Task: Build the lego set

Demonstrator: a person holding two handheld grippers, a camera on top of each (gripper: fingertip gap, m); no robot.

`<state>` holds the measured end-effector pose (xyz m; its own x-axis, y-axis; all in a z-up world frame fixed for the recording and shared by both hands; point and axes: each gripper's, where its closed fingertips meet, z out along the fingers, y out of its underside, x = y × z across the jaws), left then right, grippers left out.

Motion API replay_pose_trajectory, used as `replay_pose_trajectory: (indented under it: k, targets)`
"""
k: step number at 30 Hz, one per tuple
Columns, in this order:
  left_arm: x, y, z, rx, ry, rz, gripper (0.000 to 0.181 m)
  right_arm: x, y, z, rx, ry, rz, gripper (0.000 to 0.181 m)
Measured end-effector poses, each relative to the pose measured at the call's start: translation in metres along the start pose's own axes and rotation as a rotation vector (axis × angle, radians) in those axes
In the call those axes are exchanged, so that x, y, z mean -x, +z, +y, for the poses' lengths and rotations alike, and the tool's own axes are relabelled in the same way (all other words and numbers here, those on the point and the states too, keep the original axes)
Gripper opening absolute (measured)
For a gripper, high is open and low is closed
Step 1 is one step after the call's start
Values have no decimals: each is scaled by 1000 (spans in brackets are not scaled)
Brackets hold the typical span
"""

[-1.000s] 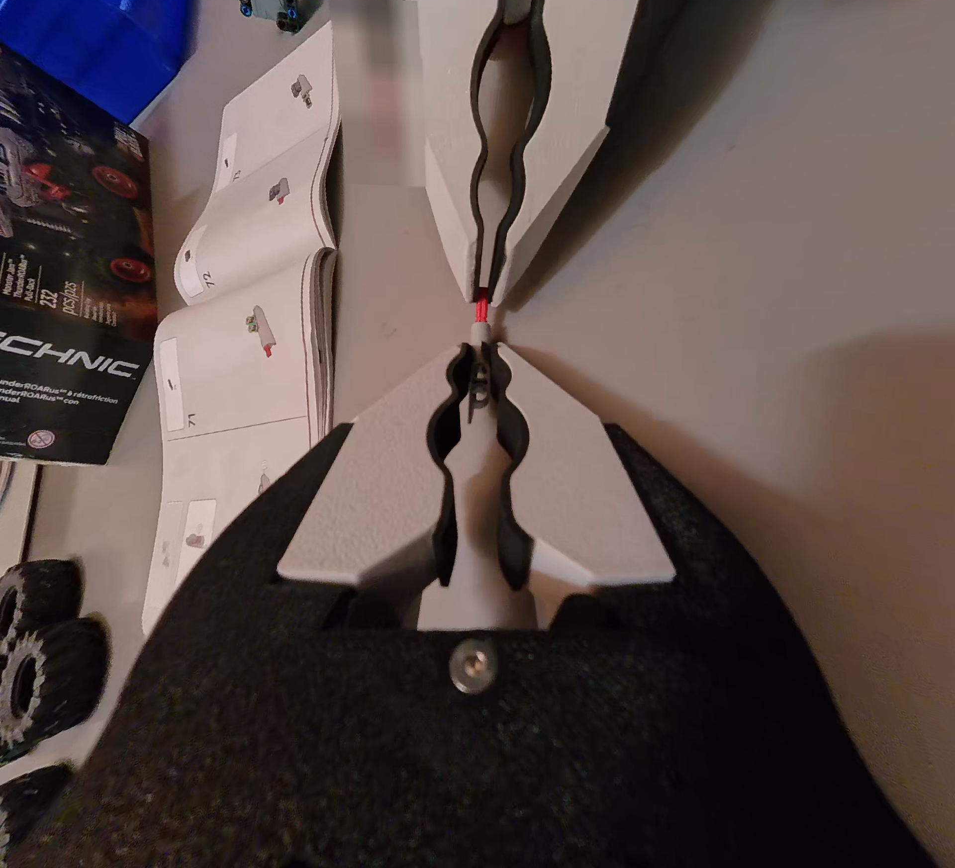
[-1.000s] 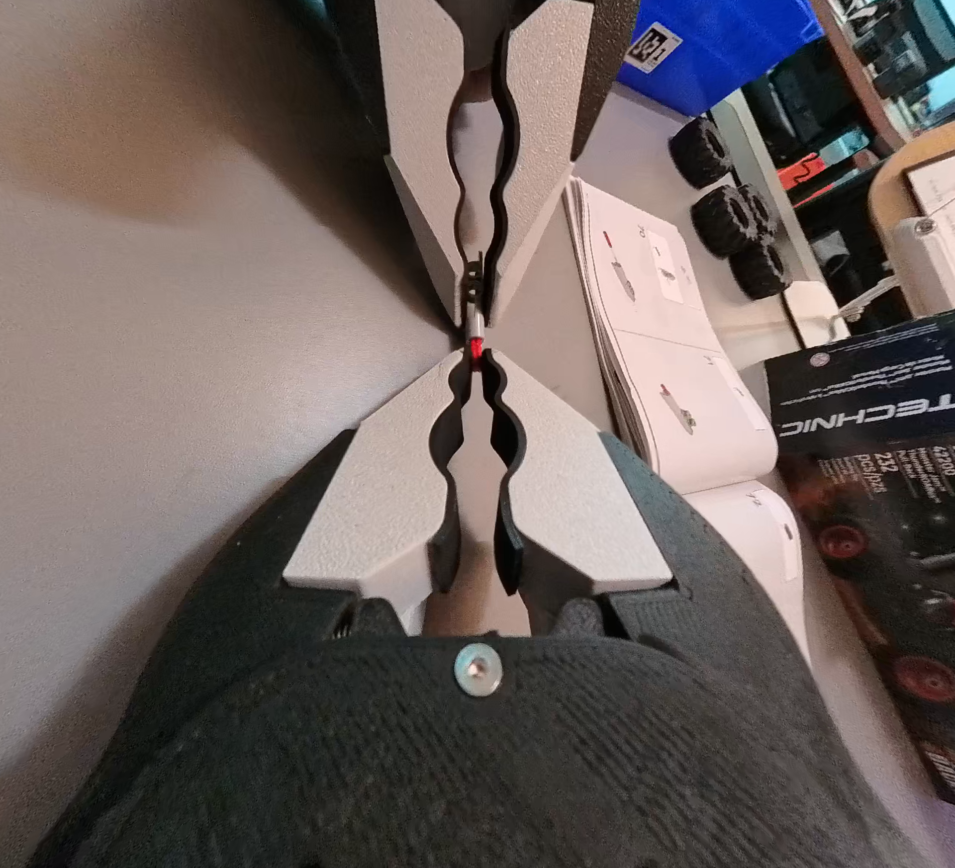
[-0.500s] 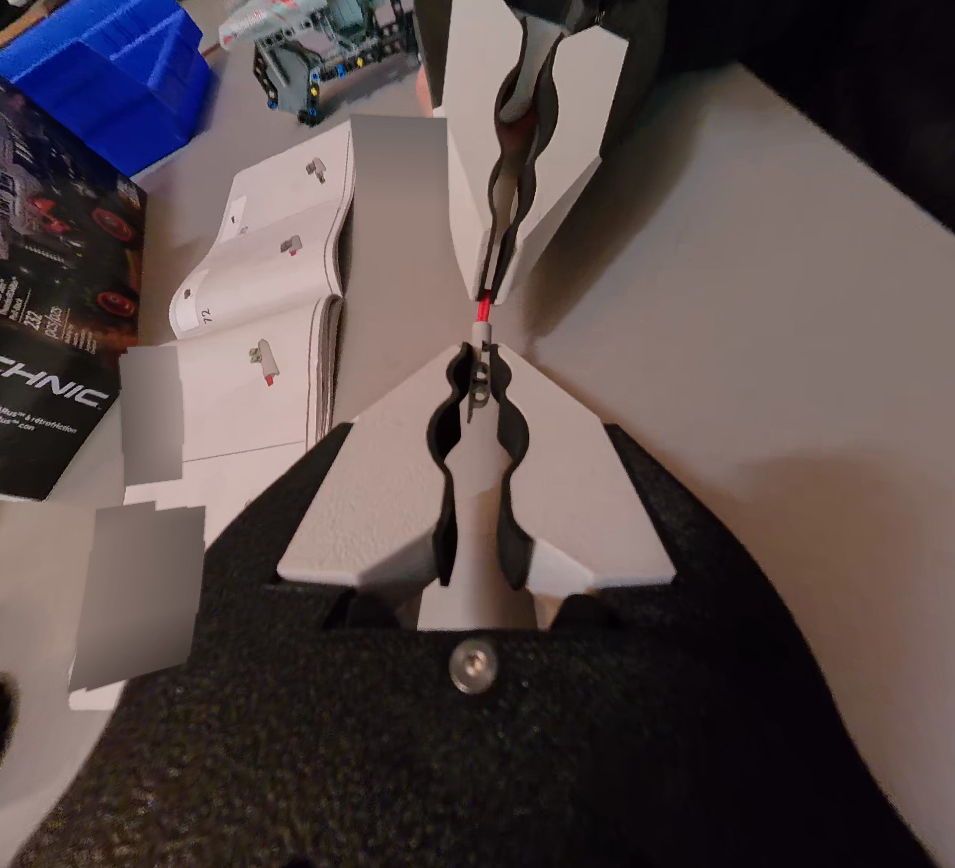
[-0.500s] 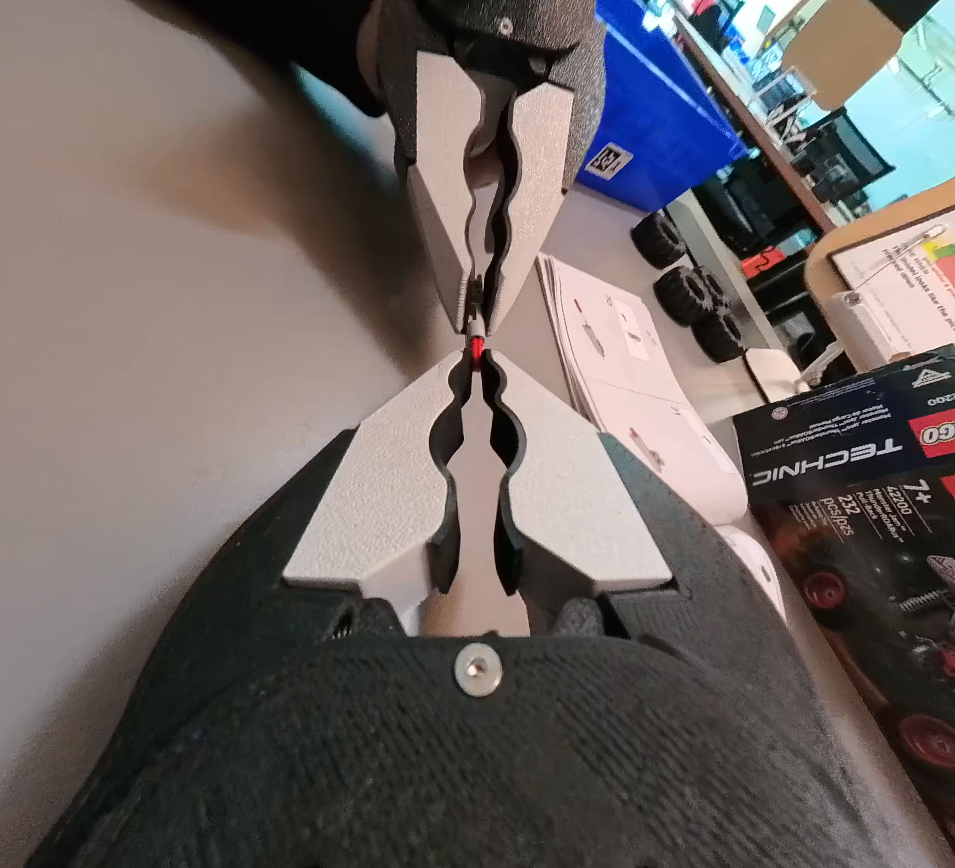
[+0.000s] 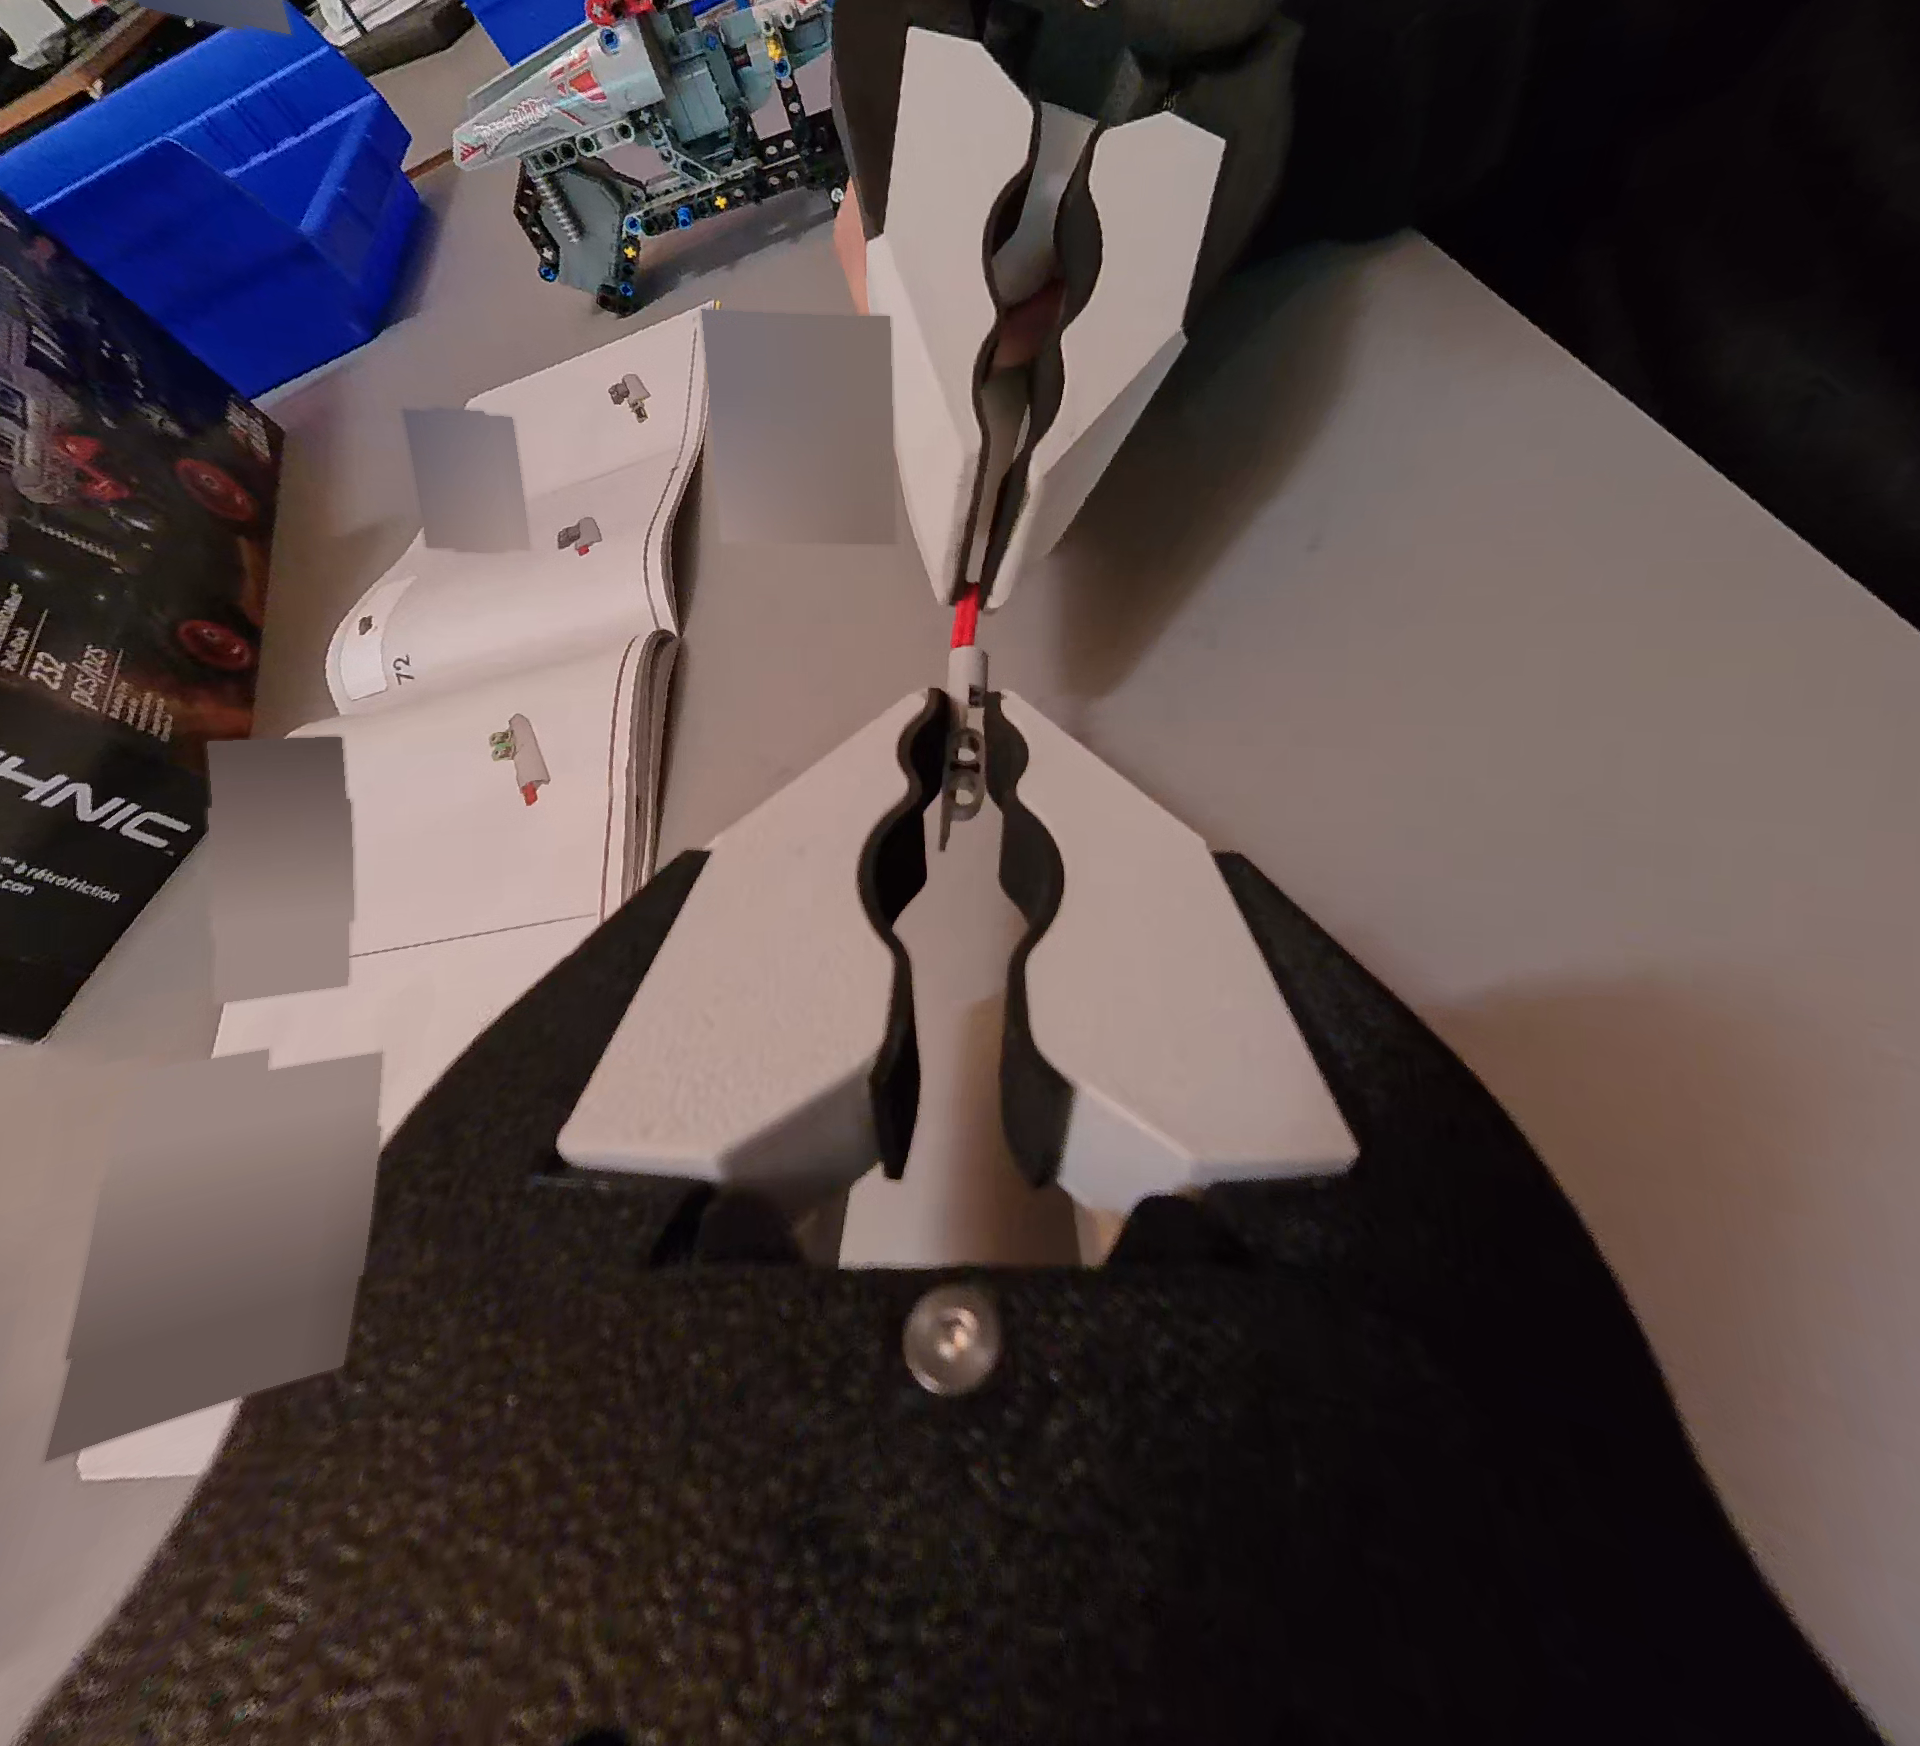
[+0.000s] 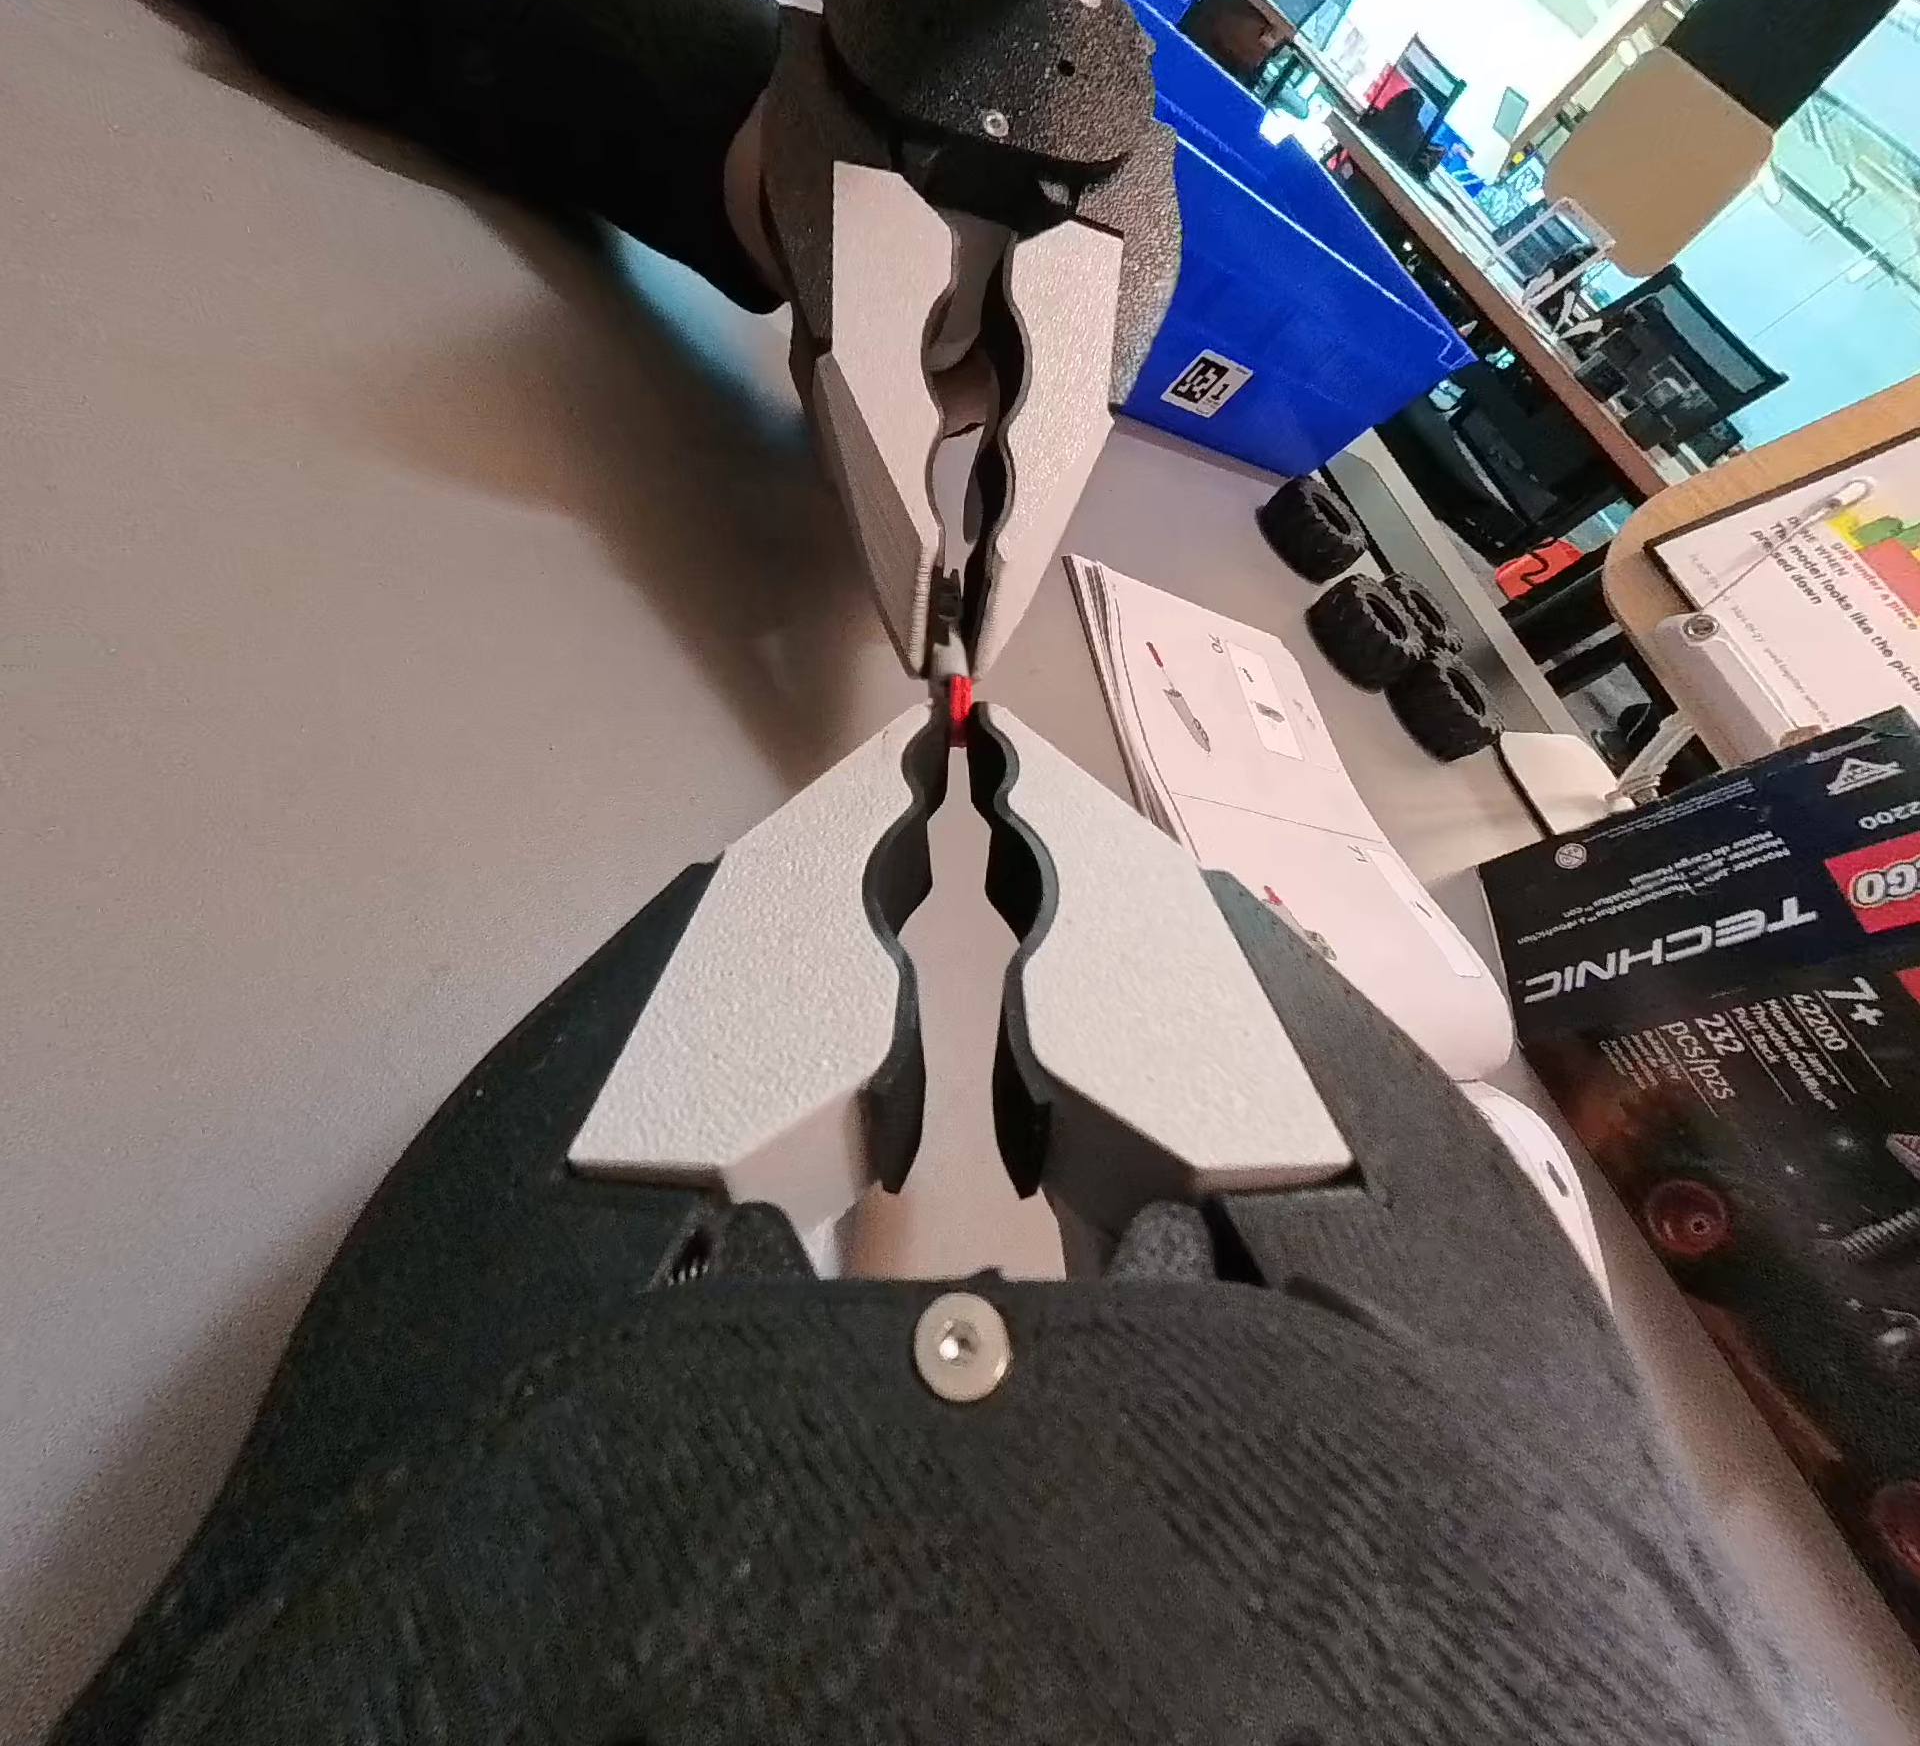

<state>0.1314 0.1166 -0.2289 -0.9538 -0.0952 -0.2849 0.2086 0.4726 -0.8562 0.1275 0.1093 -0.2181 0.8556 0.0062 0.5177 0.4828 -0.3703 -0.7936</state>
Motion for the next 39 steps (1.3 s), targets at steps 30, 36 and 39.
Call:
replay_pose_trajectory:
  k: [30,36,39]
  targets:
    - [-18,-9,-1,-5,-235,216,4,15,7,-11,107,-570,108,2]
    - [-18,-9,1,12,-295,238,4,16,10,-12,123,-604,121,2]
    - [-20,-10,1,12,-310,257,4,17,10,-13,104,-573,106,2]
